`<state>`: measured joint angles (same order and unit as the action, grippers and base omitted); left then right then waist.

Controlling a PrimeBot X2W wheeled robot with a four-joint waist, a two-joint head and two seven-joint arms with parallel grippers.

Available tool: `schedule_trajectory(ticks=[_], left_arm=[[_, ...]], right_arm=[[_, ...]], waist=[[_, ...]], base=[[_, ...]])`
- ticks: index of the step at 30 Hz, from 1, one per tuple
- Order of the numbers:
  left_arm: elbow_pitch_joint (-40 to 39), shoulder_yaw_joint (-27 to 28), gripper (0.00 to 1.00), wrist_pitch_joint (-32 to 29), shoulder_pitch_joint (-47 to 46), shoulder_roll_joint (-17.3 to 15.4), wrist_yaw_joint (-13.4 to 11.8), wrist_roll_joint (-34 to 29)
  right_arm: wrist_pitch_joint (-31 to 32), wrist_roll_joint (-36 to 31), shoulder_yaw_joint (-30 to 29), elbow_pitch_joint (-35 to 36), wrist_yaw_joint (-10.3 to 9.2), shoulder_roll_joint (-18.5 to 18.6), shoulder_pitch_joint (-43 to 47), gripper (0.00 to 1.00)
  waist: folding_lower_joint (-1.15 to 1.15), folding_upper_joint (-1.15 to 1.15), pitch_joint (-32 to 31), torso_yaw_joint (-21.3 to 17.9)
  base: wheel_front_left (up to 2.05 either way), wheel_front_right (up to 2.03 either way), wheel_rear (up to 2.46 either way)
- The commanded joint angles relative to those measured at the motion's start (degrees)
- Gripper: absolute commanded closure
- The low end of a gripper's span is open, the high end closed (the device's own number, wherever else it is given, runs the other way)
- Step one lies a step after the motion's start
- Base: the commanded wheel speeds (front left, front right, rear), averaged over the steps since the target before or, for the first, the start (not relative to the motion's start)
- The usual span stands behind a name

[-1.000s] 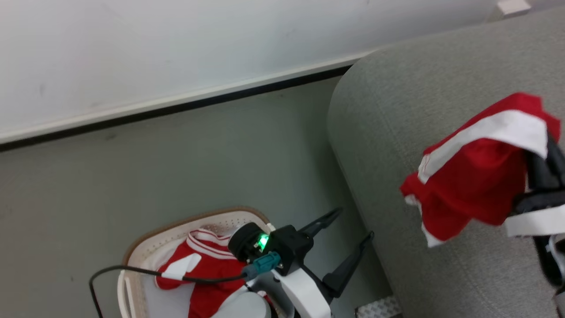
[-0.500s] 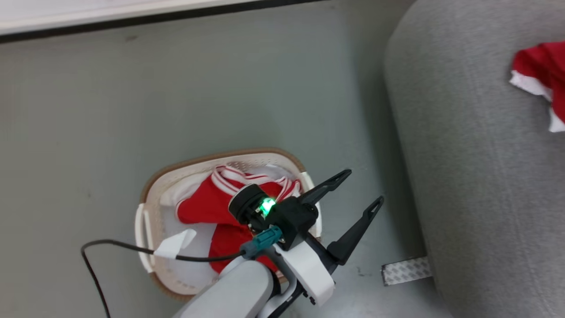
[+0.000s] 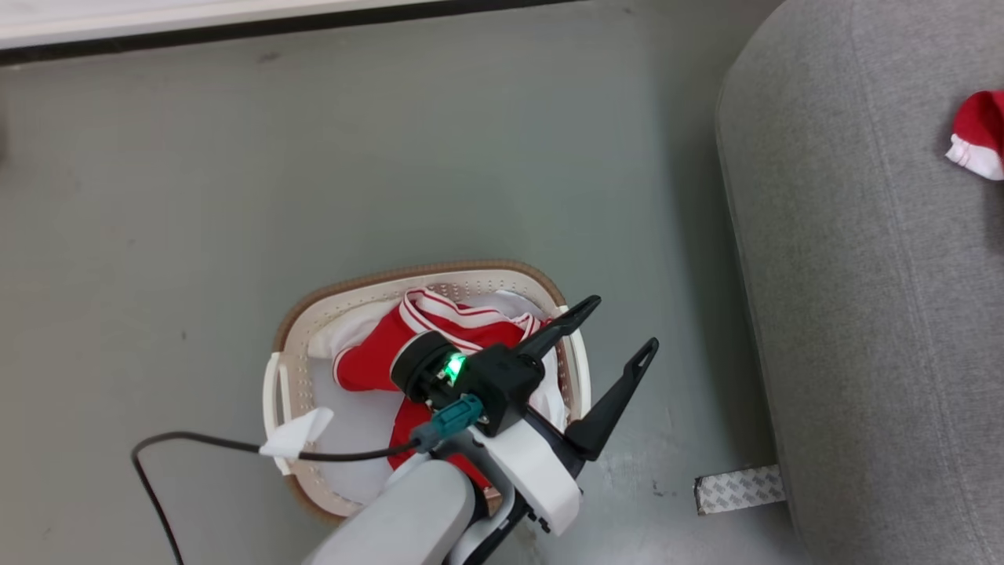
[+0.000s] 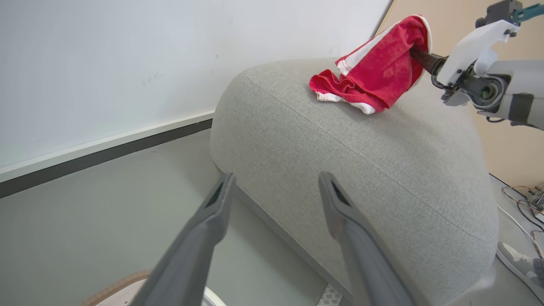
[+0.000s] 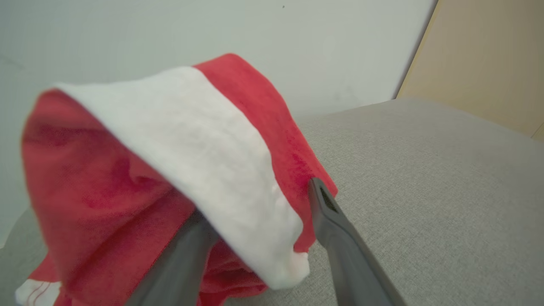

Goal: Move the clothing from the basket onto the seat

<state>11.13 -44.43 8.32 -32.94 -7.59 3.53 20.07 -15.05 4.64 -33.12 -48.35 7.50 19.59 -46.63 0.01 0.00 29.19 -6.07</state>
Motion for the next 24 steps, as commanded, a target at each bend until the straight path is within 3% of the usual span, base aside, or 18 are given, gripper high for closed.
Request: schedule_trajectory(ticks=[1,12,24], left_arm=[[0.3,0.5,0.00,0.5,0.5,-0.1,-0.2,1.0],[2.6,3.0,0.00,4.3,4.4,-0.6,-2.5,3.2],[5.1,11.8,0.00,6.9,13.6,-2.5,-8.1,3.9]], right_arm=[[-0.2,-0.2,-0.3,1.2,-0.02,-0.6,1.5,0.00],[-0.1,4.2,5.1,12.1,-0.02,-4.9,15.3,0.00],[-0.1,2.5,15.0,30.6,-0.02,-10.6,31.9,0.00]], waist=[[-0.01,0.00,-0.9,-0.3],[-0.01,0.00,-8.7,0.0],[-0.01,0.00,-19.4,3.8]], base=[[0.00,0.00,0.00],[0.00,0.00,0.00],[0.00,0.00,0.00]])
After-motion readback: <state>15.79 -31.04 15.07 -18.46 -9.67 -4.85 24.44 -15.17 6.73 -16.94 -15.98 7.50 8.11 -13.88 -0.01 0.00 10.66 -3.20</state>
